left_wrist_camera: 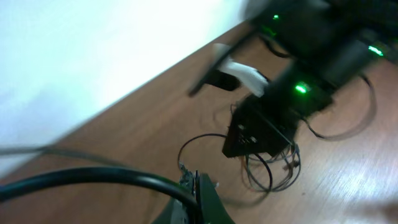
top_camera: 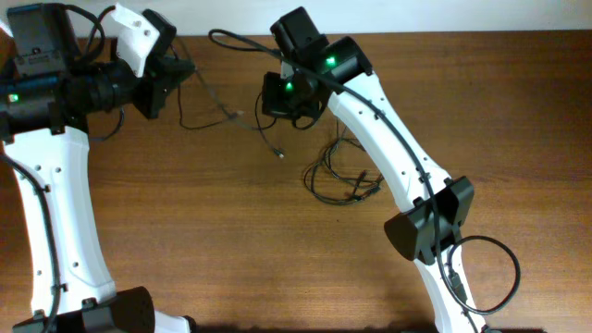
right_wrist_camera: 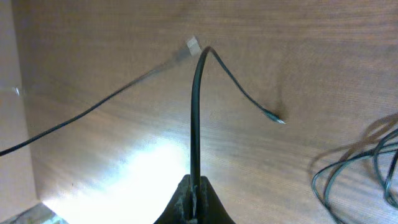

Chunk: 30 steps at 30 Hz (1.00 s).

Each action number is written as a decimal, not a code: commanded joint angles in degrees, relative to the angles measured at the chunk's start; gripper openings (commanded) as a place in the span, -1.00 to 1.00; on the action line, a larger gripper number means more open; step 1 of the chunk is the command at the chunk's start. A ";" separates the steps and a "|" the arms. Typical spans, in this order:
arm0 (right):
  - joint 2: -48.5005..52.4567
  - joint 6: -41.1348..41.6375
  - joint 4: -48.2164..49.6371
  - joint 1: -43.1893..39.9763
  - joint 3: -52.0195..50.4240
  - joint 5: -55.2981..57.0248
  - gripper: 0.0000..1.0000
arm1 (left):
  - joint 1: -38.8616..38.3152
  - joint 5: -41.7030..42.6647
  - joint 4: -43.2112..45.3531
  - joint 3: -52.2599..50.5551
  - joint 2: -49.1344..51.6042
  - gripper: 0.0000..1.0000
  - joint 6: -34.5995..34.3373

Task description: Untangle cables

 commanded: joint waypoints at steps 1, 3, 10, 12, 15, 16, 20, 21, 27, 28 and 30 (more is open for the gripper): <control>-0.28 0.11 -0.17 2.23 -0.33 0.66 -0.90 | 0.09 -5.33 0.33 0.15 1.27 -1.00 -15.02; -0.15 0.09 -0.46 2.27 -0.33 0.46 -0.05 | 0.09 -5.31 0.28 0.15 2.14 -1.00 -17.46; -3.39 0.07 -1.60 -4.09 0.24 -3.08 0.89 | -1.07 -9.57 -1.95 -1.84 2.32 -1.00 -17.84; -5.14 -0.24 -3.80 -8.26 0.24 -3.19 0.90 | -2.89 -14.51 -1.57 -4.83 2.40 -1.00 -17.88; -6.62 -2.27 -7.17 -13.16 0.24 -3.19 0.91 | -6.36 -22.75 4.17 -10.86 2.43 -1.00 -24.96; -6.67 -2.62 -8.59 -14.51 0.24 -3.19 0.91 | -7.93 -26.12 7.32 -13.35 2.47 -1.00 -28.61; -6.67 -7.04 -13.75 -17.79 0.22 -2.03 0.91 | -13.57 -38.38 19.67 -23.23 2.54 -1.00 -37.73; -6.67 -8.48 -14.40 -17.79 0.22 -0.74 0.91 | -14.69 -39.28 23.56 -25.88 2.54 -1.00 -38.47; -6.64 -9.25 -16.98 -17.75 0.07 3.50 0.91 | -22.82 -46.47 40.68 -37.16 6.86 -1.00 -43.12; -6.64 -9.25 -16.98 -17.75 0.07 3.50 0.91 | -24.02 -46.49 41.62 -37.16 8.92 -1.00 -43.12; -6.64 -9.70 -17.27 -17.66 0.07 3.50 0.91 | -26.03 -46.49 44.06 -37.16 12.85 -1.00 -43.15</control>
